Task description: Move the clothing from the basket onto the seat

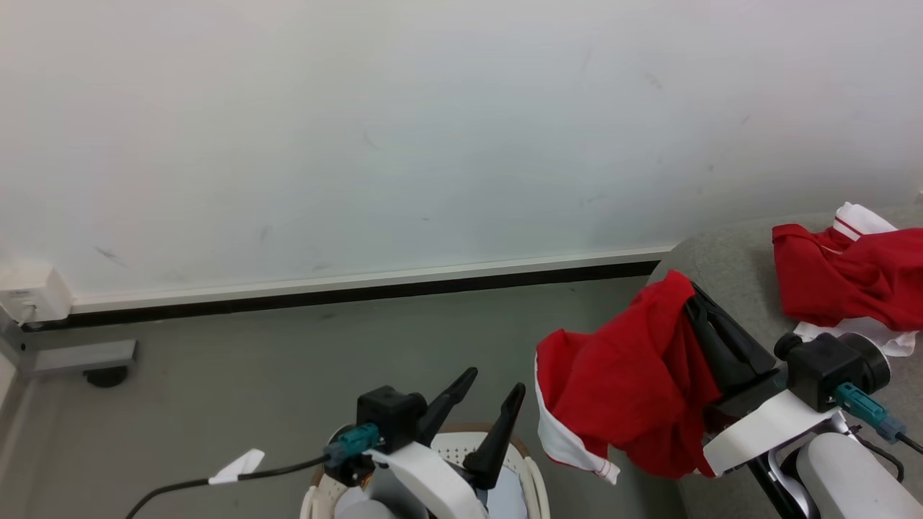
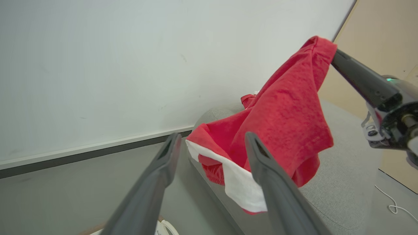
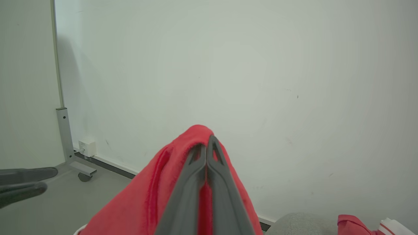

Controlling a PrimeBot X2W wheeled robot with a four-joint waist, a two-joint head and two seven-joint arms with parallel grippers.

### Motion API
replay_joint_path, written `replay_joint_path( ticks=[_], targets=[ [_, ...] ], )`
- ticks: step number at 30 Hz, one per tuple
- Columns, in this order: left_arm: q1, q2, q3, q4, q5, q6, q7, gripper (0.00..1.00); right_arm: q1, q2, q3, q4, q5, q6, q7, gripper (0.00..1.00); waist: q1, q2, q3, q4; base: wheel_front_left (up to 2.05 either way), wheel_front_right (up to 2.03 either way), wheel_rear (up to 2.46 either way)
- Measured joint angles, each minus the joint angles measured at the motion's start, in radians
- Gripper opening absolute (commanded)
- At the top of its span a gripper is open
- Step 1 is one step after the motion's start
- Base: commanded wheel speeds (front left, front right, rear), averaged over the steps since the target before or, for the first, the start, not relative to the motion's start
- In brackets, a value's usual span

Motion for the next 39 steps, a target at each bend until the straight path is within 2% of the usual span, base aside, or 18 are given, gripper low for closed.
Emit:
replay_joint_path(
  ticks=[10, 27, 35, 39],
  targets=[
    [-0.008, 0.001, -0.021, -0.025, 0.004, -0.006, -0.002, 1.0, 0.001, 0.002, -0.011, -0.001, -0.003, 0.0, 0.0, 0.0, 0.0, 0.0, 0.012, -0.051, 0.0, 0.0, 0.0],
    [-0.018, -0.023, -0.112, -0.05, 0.025, -0.036, -0.009, 1.0, 0.059, -0.026, -0.115, -0.056, -0.012, 0.0, 0.0, 0.0, 0.0, 0.0001, 0.052, -0.222, 0.0, 0.0, 0.0],
    [-0.05, -0.031, -0.137, -0.062, 0.036, -0.041, -0.012, 1.0, 0.074, -0.02, -0.173, -0.087, -0.016, 0.0, 0.0, 0.0, 0.0, 0.0, 0.105, -0.23, 0.0, 0.0, 0.0],
    [-0.091, -0.026, -0.144, -0.075, 0.054, -0.049, -0.006, 1.0, 0.011, -0.019, -0.211, -0.093, -0.03, 0.0, 0.0, 0.0, 0.0, 0.0, 0.164, -0.214, 0.0, 0.0, 0.0]
  ],
)
